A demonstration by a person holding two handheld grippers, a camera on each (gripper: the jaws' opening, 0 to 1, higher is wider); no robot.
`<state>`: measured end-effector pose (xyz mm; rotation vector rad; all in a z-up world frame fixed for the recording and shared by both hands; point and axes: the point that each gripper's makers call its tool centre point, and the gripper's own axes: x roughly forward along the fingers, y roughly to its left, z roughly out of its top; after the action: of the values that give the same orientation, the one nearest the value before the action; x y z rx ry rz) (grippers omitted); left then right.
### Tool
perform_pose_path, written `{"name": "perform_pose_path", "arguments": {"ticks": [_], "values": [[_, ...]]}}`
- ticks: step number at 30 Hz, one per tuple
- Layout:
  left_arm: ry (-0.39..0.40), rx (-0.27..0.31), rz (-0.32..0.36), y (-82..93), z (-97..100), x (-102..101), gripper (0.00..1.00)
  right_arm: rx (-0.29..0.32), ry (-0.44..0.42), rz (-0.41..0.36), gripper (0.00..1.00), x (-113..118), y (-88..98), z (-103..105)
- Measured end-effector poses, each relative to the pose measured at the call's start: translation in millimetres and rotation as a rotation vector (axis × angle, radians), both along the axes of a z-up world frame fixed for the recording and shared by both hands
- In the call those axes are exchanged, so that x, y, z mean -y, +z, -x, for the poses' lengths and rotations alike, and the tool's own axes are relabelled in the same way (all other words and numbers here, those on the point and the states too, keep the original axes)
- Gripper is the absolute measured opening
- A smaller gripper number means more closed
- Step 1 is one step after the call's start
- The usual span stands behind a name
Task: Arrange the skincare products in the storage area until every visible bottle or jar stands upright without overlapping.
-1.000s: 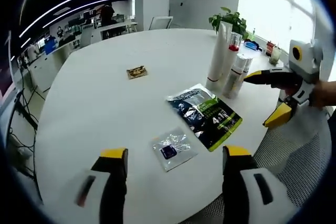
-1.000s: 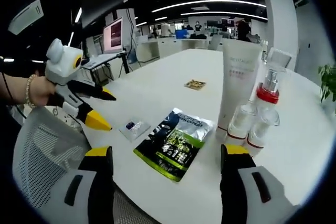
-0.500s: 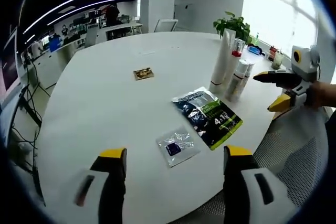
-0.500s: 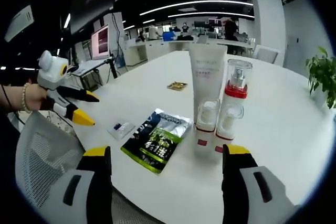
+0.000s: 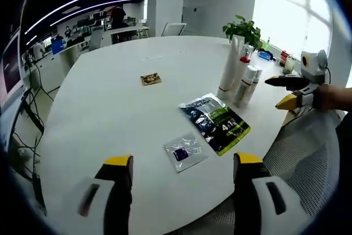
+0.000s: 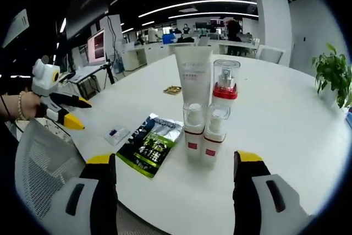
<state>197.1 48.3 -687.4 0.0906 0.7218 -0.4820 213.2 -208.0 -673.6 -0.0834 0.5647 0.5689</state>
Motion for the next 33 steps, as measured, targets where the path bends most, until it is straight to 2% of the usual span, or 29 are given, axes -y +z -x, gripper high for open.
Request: {"name": "perform_pose_path", "arguments": {"ticks": [14,23,33], "values": [[0.038,0.000,0.047,5.0,4.0,-5.5,0.77,0.008,-0.011,-0.008,0.88,6.6,3.8,-0.9],[0.036,-0.013,0.042,4.1,3.8,-5.9,0.77,0.001,-0.044,-0.018,0.88,12.8,1.9,-4.0],[0.038,-0.007,0.039,8.1,-12.4,-2.6,0.77,0.011,-0.048,0.008,0.87,14.8,1.7,-2.8]]}}
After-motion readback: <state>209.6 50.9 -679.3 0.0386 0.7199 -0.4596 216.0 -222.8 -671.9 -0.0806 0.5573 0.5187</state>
